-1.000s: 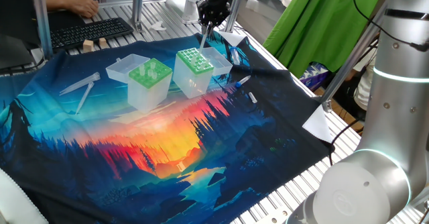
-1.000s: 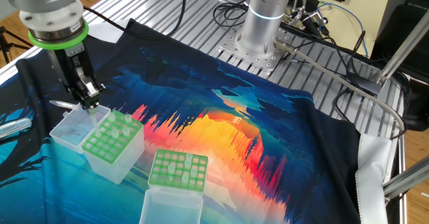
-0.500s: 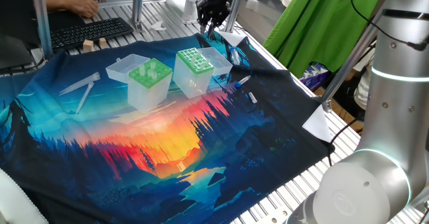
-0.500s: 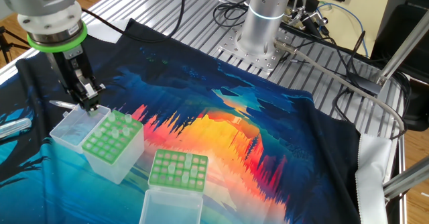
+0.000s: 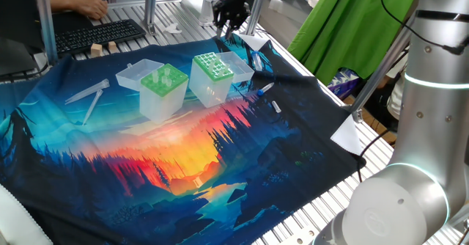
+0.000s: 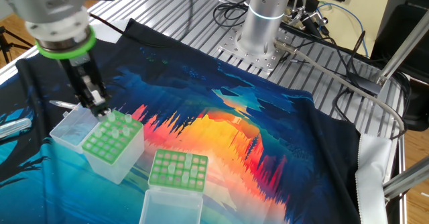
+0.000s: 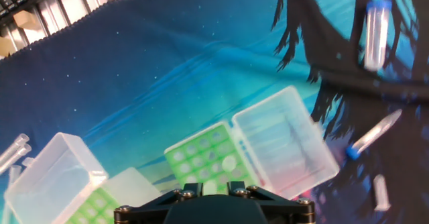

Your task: Transfer all large pipette tips from one holder to another

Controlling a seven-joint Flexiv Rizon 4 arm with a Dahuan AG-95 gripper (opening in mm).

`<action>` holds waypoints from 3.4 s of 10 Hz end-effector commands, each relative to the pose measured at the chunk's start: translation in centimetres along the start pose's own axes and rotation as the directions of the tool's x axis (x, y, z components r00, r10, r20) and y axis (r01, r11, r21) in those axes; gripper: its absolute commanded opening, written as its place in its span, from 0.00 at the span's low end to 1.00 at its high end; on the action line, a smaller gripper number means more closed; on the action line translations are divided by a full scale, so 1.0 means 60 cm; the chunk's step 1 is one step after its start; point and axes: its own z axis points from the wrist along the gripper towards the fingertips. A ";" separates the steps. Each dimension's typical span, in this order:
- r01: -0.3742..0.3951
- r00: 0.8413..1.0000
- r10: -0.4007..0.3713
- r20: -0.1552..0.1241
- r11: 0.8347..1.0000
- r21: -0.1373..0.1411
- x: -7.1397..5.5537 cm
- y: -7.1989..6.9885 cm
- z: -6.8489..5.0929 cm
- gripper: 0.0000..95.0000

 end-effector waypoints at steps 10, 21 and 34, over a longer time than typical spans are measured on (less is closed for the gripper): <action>-0.195 0.981 0.195 0.015 0.981 -0.007 0.099 0.119 0.066 0.20; -0.057 0.998 0.057 -0.002 0.997 0.043 0.099 0.119 0.071 0.00; -0.175 0.984 0.175 -0.031 0.985 -0.007 0.106 0.198 0.111 0.20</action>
